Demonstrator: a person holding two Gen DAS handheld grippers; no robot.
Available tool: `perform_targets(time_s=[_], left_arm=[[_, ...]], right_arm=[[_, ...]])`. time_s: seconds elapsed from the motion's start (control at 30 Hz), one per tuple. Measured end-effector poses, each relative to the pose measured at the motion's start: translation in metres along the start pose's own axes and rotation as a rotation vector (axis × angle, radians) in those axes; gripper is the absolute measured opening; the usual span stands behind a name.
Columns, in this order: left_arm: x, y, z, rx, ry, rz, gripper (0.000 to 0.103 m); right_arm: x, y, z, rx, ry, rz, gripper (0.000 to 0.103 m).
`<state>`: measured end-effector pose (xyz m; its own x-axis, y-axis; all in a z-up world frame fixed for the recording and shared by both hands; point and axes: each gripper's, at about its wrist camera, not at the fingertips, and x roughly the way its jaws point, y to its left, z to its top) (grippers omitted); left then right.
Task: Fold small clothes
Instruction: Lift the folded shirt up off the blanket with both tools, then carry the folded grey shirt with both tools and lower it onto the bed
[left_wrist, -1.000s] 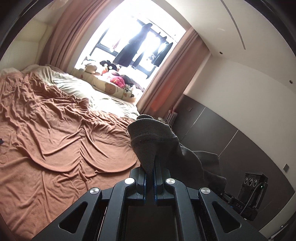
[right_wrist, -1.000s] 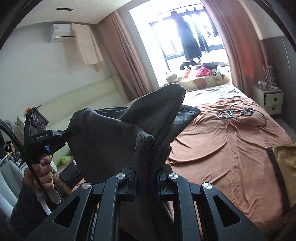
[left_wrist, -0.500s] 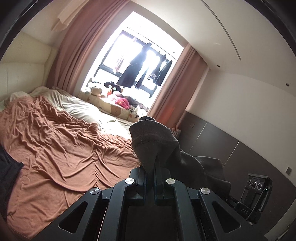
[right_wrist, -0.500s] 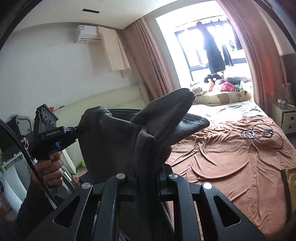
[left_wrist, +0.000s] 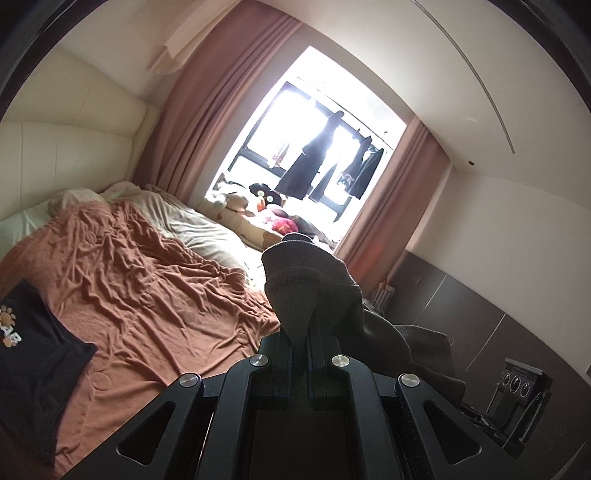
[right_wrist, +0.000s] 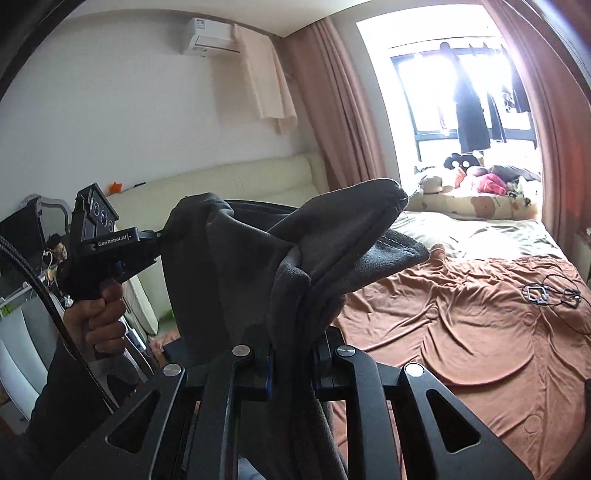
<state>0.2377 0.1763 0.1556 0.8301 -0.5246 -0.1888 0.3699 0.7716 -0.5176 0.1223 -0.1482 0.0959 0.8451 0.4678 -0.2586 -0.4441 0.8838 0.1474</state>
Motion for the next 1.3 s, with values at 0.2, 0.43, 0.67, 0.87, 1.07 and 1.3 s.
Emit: perform_targets(time_s=[0.2,0.43,0.67,0.87,1.07,1.3], left_arm=[[-0.025,0.067,-0.004,-0.045,-0.033,0.080,0.005],[-0.070,0.158,0.001,-0.110,-0.065,0.199,0.005],[-0.124,0.221,0.030,-0.122,-0.116,0.311,0.005],[-0.159,0.247,0.061,-0.083,-0.151,0.416,0.005],[-0.178,0.267,0.089,-0.044,-0.162,0.502,0.005],[-0.191,0.293,0.097,-0.049,-0.159,0.571,0.005]], right_arm=[[0.068,0.008,-0.003,-0.033,0.061,0.086,0.011],[0.148,0.038,0.003,-0.086,0.097,0.209,0.011],[0.213,0.067,0.013,-0.111,0.119,0.325,0.011],[0.255,0.091,0.021,-0.135,0.123,0.391,0.011],[0.281,0.116,0.019,-0.145,0.138,0.447,0.011],[0.306,0.136,0.009,-0.111,0.187,0.504,0.011]])
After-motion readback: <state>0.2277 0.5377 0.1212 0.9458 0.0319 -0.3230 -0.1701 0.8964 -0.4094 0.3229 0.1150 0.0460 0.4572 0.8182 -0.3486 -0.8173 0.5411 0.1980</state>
